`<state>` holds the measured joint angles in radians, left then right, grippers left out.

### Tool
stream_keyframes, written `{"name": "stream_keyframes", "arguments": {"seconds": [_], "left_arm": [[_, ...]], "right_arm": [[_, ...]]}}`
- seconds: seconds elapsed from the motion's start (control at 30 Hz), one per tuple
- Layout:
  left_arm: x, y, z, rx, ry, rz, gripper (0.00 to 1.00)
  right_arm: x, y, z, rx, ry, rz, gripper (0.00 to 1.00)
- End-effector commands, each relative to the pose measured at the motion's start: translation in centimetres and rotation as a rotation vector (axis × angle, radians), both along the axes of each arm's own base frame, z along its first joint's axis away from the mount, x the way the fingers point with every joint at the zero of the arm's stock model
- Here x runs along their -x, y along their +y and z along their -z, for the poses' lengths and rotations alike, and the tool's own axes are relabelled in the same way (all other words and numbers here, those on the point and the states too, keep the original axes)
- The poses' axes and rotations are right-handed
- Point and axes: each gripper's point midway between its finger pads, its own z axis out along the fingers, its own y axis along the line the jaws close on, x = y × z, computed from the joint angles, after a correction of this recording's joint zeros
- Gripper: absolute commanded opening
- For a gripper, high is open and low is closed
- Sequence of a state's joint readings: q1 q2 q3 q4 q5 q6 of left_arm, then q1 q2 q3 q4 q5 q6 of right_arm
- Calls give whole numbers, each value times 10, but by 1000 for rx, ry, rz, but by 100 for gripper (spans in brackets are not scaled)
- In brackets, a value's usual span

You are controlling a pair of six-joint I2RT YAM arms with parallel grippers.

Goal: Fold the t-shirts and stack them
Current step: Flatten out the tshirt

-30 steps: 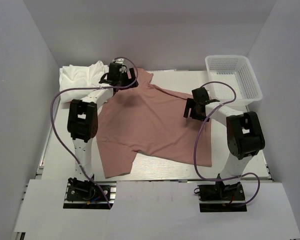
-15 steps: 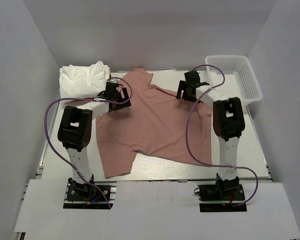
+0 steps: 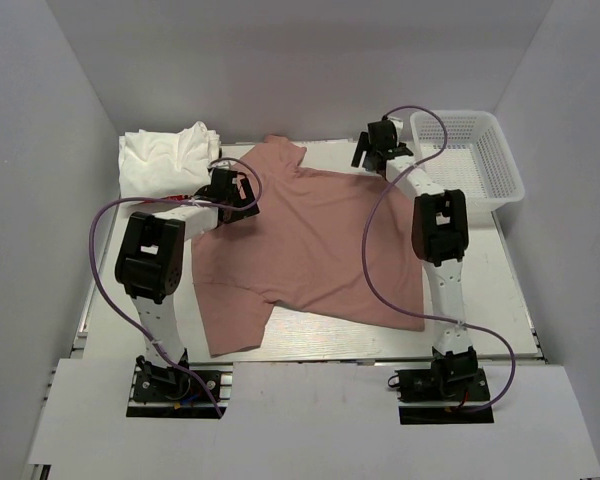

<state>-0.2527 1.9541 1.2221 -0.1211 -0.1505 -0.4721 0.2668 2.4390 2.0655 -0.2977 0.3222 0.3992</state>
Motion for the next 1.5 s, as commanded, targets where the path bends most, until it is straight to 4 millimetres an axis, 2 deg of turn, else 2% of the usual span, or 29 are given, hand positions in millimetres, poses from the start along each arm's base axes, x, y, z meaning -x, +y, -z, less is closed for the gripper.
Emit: {"name": "stream_keyframes", "arguments": {"seconds": [0.0, 0.07, 0.1, 0.13, 0.2, 0.23, 0.27, 0.3, 0.33, 0.37, 0.4, 0.43, 0.47, 0.5, 0.57, 0.67, 0.7, 0.77, 0.87, 0.9, 0.97, 1.03, 1.1, 1.13, 1.23, 1.33, 1.37, 1.43, 1.47], "left_arm": [[4, 10, -14, -29, -5, -20, 100], [-2, 7, -28, -24, -29, -5, 100], [-5, 7, -38, -26, -53, 2, 100], [-2, 3, -42, -26, -52, 11, 100], [-5, -2, -63, -24, -94, 28, 100], [-8, -3, -74, -18, -116, 28, 100], [-6, -5, -76, -9, -114, 38, 100], [-6, -5, -81, -7, -125, 38, 100], [-1, -4, -86, -6, -126, 38, 100], [3, 2, -83, -26, -122, 18, 100], [8, 4, -80, -30, -107, 18, 100], [15, 5, -70, -32, -77, 13, 100], [17, 10, -70, -32, -75, 3, 100], [19, 14, -66, -44, -67, -6, 100], [25, 18, -58, -64, -43, -18, 100], [30, 21, -48, -70, -16, -34, 100], [30, 21, -41, -74, -1, -34, 100], [29, 20, -32, -72, 18, -41, 100], [23, 17, -20, -58, 42, -49, 100], [25, 17, -14, -66, 68, -48, 100], [15, 19, -14, -73, 63, -83, 100], [11, 17, -2, -74, 91, -90, 100], [3, 19, 7, -61, 102, -117, 100], [-1, 18, 8, -61, 101, -118, 100], [-18, 7, -7, -17, 54, -96, 100], [-28, 3, -30, -7, 21, -83, 100], [-30, 3, -50, -5, -13, -75, 100], [-22, 1, -72, -14, -39, -47, 100], [-10, -1, -72, -16, -34, -38, 100]], "right_arm": [[-37, -9, -47, 18, -139, -8, 90], [-29, 1, -68, 6, -147, -60, 90], [-20, 11, -97, 11, -184, -111, 90], [1, 8, -62, 32, -101, -126, 90], [23, 16, -115, 19, -169, -165, 90], [50, 11, -76, 40, -66, -172, 90], [67, 13, -114, 26, -113, -182, 90], [81, 17, -111, -5, -89, -166, 90], [118, 13, -62, 13, 44, -173, 90], [133, 16, -87, -31, 6, -161, 90], [146, 16, -81, -48, 27, -150, 90], [177, 6, -41, -23, 131, -132, 90], [191, 1, -46, -26, 146, -114, 90], [207, -7, -27, -9, 199, -93, 90], [221, -19, -17, 39, 260, -71, 90], [230, -34, 2, 95, 342, -32, 90], [231, -35, 13, 104, 371, -28, 90], [227, -35, 19, 98, 390, -30, 90], [216, -31, 42, 95, 455, -43, 90], [208, -29, 40, 94, 447, -43, 90], [193, -29, 51, 95, 470, -41, 90], [185, -28, 64, 82, 507, -56, 90], [169, -25, 61, 75, 480, -55, 90], [152, -27, 58, 70, 455, -43, 90], [135, -25, 47, 69, 430, -51, 90], [116, -17, 19, 85, 354, -96, 90], [113, -16, -1, 94, 314, -122, 90], [115, -6, -14, 92, 281, -162, 90], [117, -2, -44, 67, 224, -174, 90]]}}
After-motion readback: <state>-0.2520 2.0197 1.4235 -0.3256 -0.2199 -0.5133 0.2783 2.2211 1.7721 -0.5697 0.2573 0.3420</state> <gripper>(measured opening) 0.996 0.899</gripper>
